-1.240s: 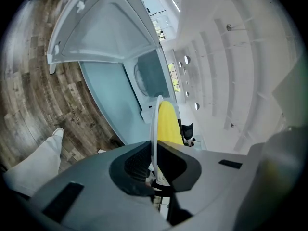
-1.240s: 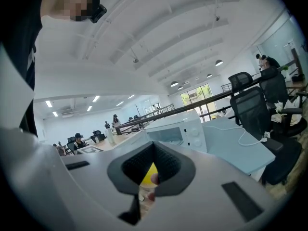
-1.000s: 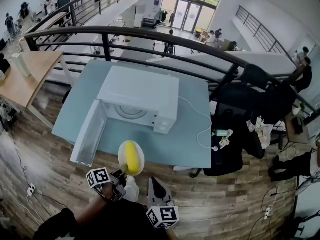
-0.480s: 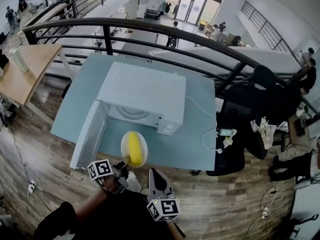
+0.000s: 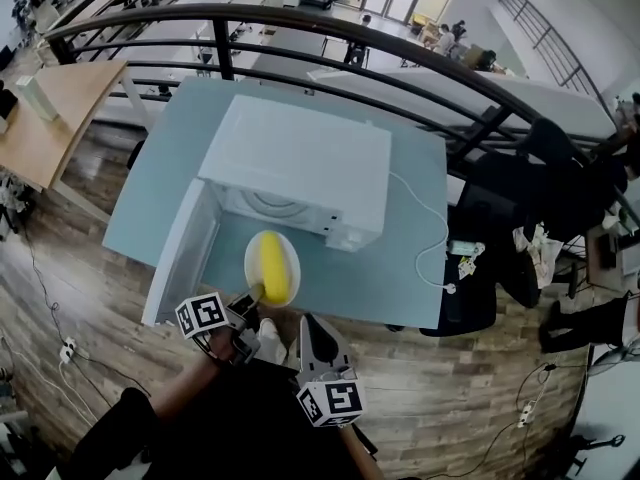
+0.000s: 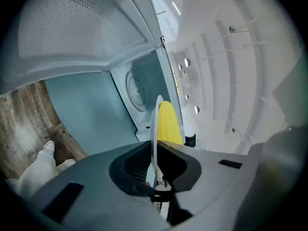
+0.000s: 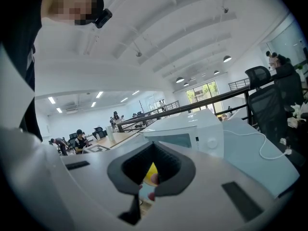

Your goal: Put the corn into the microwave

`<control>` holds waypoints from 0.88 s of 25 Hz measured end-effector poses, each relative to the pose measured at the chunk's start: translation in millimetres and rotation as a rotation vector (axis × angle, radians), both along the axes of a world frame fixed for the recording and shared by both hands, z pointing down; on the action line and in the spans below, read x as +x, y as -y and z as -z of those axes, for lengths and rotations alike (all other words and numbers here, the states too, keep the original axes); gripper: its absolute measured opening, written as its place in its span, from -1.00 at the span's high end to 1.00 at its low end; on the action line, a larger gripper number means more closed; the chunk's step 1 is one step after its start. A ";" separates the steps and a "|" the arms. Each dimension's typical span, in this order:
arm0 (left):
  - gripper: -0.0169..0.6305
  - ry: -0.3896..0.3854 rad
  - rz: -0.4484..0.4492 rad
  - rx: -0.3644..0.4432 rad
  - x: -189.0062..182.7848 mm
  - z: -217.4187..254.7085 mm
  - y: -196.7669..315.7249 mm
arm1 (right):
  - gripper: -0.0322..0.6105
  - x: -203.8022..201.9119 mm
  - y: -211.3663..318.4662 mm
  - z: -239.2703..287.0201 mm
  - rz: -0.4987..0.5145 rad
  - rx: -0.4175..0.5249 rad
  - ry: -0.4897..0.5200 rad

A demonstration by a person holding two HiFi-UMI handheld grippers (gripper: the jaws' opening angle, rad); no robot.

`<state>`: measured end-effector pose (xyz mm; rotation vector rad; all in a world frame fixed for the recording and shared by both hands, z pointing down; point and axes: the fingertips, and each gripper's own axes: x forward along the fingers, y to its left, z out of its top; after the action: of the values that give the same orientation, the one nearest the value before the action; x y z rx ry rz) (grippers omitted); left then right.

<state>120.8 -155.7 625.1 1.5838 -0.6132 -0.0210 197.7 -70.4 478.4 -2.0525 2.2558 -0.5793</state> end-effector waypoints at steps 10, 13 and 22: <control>0.87 0.019 0.050 -0.033 0.1 -17.3 25.3 | 0.87 1.2 29.6 -18.4 0.069 -0.048 0.014; 0.87 0.020 0.068 -0.038 6.0 -22.0 35.4 | 0.87 6.1 43.0 -21.1 0.100 -0.056 0.008; 0.87 0.010 0.130 -0.058 22.1 -35.7 63.3 | 0.87 19.2 79.6 -18.0 0.171 -0.075 -0.018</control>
<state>142.9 -219.0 660.8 1.4875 -0.7178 -0.0914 216.9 -150.1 496.4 -1.9155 2.4738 -0.6677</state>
